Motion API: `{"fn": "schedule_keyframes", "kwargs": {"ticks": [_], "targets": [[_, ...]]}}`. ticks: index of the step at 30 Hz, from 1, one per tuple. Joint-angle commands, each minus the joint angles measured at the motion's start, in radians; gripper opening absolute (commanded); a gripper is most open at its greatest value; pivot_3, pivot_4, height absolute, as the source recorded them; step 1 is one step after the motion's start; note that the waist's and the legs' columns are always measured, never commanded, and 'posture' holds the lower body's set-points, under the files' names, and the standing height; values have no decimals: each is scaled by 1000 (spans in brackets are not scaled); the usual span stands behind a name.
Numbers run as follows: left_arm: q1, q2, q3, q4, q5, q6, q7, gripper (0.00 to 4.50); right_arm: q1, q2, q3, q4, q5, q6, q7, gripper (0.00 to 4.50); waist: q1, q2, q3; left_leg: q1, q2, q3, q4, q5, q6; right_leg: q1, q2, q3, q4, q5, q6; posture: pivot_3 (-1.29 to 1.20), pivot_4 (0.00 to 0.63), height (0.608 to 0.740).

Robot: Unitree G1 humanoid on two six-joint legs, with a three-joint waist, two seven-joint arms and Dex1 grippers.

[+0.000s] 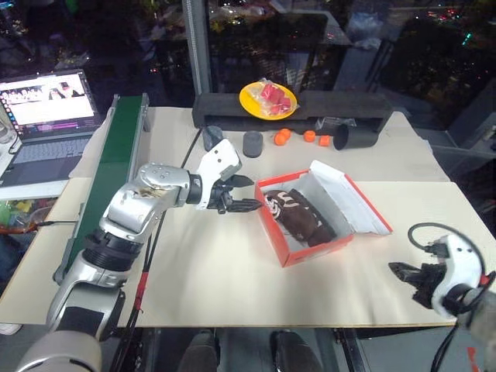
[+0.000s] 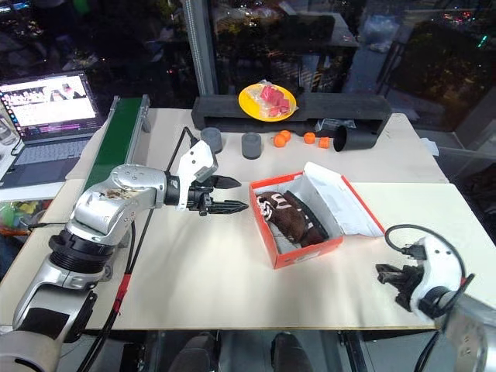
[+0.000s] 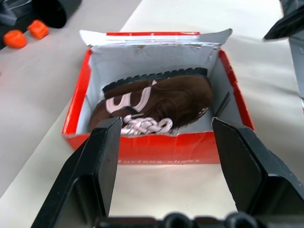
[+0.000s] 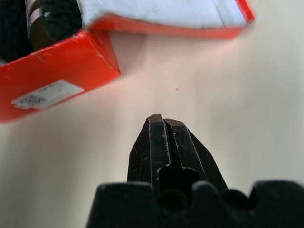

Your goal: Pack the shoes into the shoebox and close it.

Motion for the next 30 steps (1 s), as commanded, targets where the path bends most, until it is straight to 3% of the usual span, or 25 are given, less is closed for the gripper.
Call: {"fn": "schedule_keyframes", "kwargs": {"ticks": [1,10,15,22,30], "targets": [[-28,12,19,-24,13,-4,-11,3228,-16,54,40,92,-37,-240,-60,89,-2,0,0,0,0,0,0,0,0,0,0,0,0,0,0,0,150,740],[-20,32,41,-69,16,38,-4,3228,-78,118,221,450,-138,-715,-123,89,-2,1,0,0,0,0,-1,0,0,0,0,0,0,0,0,0,150,740],[-15,38,48,-89,13,57,-4,3228,-143,131,260,587,-146,-923,-139,89,-3,1,0,0,0,0,-1,0,0,0,0,1,0,0,0,0,150,740],[-12,46,49,-105,12,73,-5,3228,-118,168,267,530,-114,-1077,-173,89,0,1,0,0,0,-1,-3,0,0,0,0,1,1,2,-3,0,150,740],[-20,37,42,-101,14,69,-9,3228,-171,150,296,429,-52,-1063,-167,89,-4,2,0,2,0,0,0,0,0,-1,0,2,8,1,-3,0,150,740]]}}
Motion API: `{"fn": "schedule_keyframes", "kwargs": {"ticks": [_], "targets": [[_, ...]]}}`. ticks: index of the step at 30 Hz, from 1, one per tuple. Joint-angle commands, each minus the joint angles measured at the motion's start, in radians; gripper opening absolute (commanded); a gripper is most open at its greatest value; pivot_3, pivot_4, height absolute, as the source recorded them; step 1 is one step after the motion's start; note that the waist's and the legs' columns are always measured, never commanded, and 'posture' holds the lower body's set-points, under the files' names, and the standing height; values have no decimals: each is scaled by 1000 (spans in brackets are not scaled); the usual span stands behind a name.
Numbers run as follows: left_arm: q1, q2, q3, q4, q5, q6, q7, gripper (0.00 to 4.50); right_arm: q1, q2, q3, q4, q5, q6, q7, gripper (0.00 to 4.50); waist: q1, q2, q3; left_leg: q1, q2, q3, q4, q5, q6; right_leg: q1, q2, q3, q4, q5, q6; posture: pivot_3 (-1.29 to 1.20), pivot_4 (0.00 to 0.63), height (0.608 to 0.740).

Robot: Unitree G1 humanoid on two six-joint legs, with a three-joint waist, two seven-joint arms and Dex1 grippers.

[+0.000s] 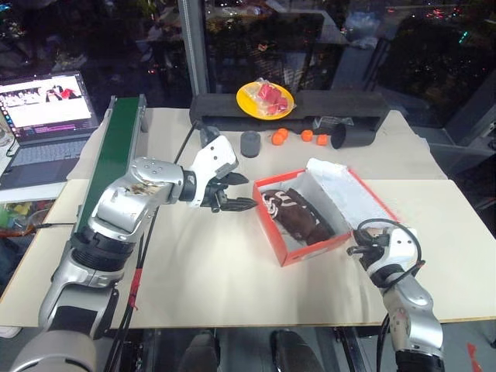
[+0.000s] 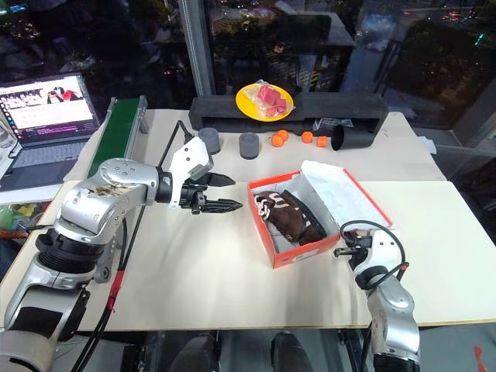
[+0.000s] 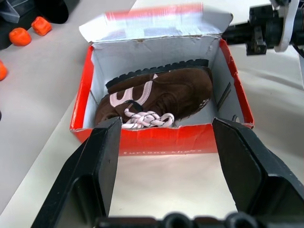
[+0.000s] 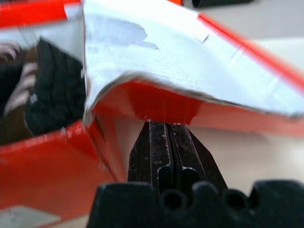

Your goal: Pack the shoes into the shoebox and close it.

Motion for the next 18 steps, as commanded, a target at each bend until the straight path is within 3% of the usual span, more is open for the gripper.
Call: {"fn": "schedule_keyframes", "kwargs": {"ticks": [1,13,18], "targets": [[-24,-2,19,-23,-3,-9,-4,3228,-44,-30,11,-118,47,-5,13,89,1,0,0,1,0,0,0,0,0,0,0,0,1,0,0,0,150,740],[-29,-9,26,-5,10,-29,6,3228,-79,-160,152,-282,183,304,128,89,3,0,0,1,0,0,0,0,0,1,0,0,1,-1,0,0,150,740],[-10,-13,40,-20,5,-20,31,3228,-212,-132,182,-293,239,457,65,89,0,0,0,1,0,0,1,0,0,1,0,0,2,-1,0,0,150,740]]}}
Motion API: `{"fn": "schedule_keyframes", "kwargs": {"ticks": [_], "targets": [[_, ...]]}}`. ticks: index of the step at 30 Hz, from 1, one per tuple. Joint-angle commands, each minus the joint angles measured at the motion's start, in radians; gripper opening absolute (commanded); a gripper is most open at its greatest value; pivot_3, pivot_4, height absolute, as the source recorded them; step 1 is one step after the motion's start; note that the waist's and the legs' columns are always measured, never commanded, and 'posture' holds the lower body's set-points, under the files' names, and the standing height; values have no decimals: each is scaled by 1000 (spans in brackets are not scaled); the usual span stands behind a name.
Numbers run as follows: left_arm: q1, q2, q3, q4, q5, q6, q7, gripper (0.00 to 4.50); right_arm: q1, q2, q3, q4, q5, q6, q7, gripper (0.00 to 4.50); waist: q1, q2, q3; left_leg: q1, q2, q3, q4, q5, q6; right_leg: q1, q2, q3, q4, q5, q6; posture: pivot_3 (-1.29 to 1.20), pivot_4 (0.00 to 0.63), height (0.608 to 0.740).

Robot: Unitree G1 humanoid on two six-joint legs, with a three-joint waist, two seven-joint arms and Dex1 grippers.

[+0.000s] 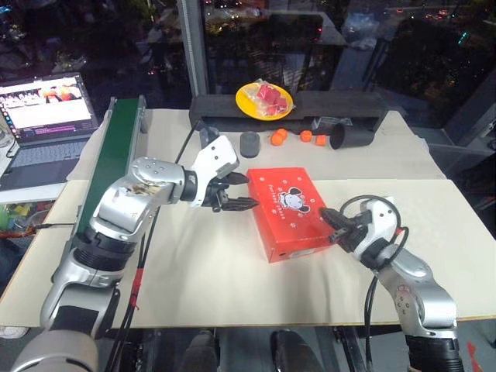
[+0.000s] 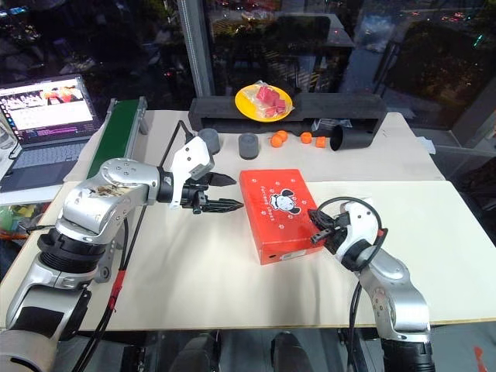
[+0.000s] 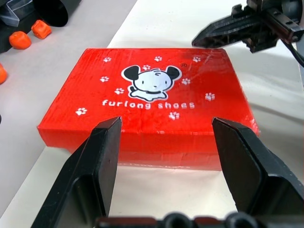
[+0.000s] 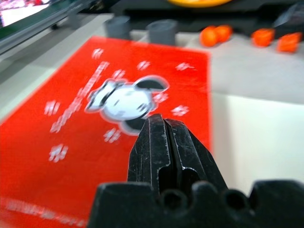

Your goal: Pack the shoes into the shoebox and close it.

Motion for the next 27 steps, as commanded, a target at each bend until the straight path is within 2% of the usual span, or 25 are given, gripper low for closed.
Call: {"fn": "schedule_keyframes", "kwargs": {"ticks": [1,8,18,20,25,27], "targets": [[-5,-6,42,-26,0,-10,26,3228,-131,36,31,-47,56,114,-61,89,-3,0,0,0,0,0,0,0,0,0,0,0,0,0,0,0,150,740],[15,-22,50,-47,-2,-2,60,3228,-292,109,187,90,1,263,-107,89,5,0,0,0,-1,-1,0,0,0,0,0,0,2,0,-1,0,150,740],[51,-30,71,-84,-12,18,110,3228,-314,46,377,241,-131,326,-69,89,2,-1,-1,2,-1,-1,0,0,0,1,0,0,2,1,-3,0,150,740],[58,-34,72,-88,-14,20,118,3228,-311,40,379,246,-144,312,-64,89,3,-1,-1,4,-1,-1,0,0,0,3,0,0,2,0,-1,0,150,740],[85,-43,75,-88,-8,13,139,3228,-329,26,267,154,-87,319,-46,89,4,-2,-1,6,-1,-1,0,0,0,6,0,0,1,-2,3,0,150,740],[100,-49,84,-88,-10,12,149,3228,-342,-4,167,61,-27,334,-30,624,6,-2,-1,6,-1,-1,0,0,0,6,0,-1,1,-2,2,0,150,740]]}}
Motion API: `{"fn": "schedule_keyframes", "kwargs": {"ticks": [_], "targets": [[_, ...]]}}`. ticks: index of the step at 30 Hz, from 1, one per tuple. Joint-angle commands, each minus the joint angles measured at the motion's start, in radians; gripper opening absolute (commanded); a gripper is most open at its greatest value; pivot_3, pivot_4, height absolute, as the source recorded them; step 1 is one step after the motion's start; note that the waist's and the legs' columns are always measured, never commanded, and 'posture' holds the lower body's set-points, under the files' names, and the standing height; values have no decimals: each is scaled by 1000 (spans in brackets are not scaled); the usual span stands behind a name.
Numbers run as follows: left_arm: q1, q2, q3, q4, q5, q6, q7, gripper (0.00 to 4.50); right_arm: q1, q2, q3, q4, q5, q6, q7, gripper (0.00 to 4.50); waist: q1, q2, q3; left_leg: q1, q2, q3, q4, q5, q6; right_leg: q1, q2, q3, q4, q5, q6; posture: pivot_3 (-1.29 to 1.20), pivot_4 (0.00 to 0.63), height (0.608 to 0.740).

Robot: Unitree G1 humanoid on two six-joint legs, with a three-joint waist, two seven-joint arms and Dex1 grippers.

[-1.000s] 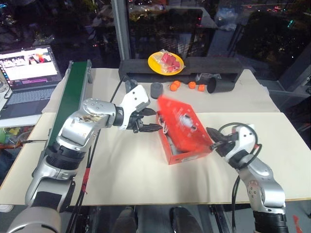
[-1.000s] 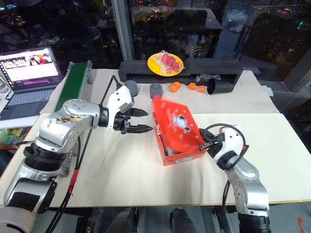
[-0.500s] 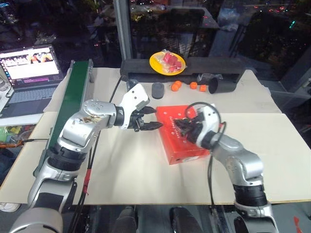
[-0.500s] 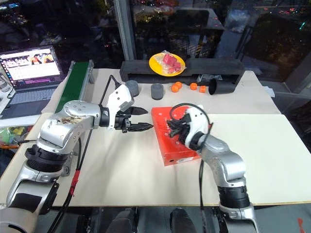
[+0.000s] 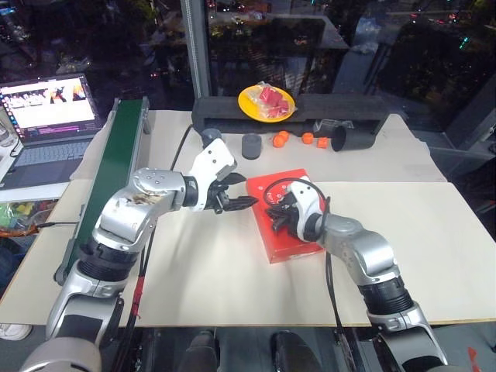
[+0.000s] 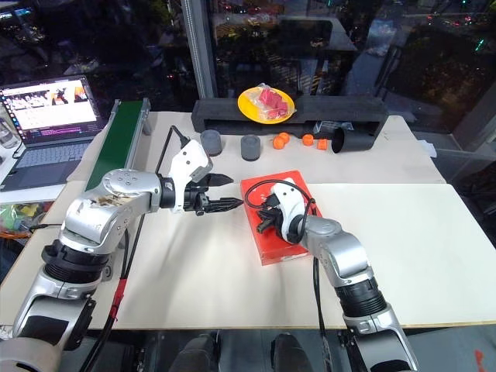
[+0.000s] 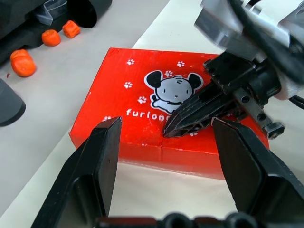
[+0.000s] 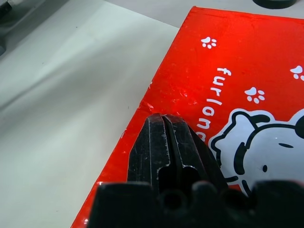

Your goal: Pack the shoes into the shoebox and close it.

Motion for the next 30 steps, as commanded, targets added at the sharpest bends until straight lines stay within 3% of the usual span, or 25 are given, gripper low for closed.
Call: {"fn": "schedule_keyframes", "kwargs": {"ticks": [1,7,12,18,23,30], "targets": [[10,-12,40,-32,-10,-10,23,3228,-7,-58,-161,-148,92,42,28,774,2,0,0,-1,0,0,0,0,0,-1,0,0,0,0,0,0,150,740],[80,-70,105,1,-6,-83,92,3228,118,-278,-373,-297,114,64,72,2757,4,0,0,-5,0,0,0,0,0,-6,0,0,0,3,-5,0,150,740],[162,-111,147,52,23,-210,134,3228,303,-331,-485,-295,62,-47,67,4424,9,0,0,-5,0,1,0,0,1,-5,-1,1,-1,3,-5,0,150,740],[311,-160,198,139,51,-392,175,3228,486,-220,-559,-204,16,-239,16,4424,-1,0,0,-2,0,2,0,0,1,-3,0,2,-1,2,-4,0,150,740],[452,-204,195,231,136,-562,257,3228,561,-115,-535,-137,-35,-391,-38,4424,-2,1,-1,0,0,4,0,0,1,-1,0,4,-1,2,-3,0,150,740],[573,-282,204,273,166,-661,335,3228,605,40,-487,-65,-89,-573,-117,4424,1,1,-1,6,1,4,-1,0,0,5,-1,4,-2,0,-1,0,150,740]]}}
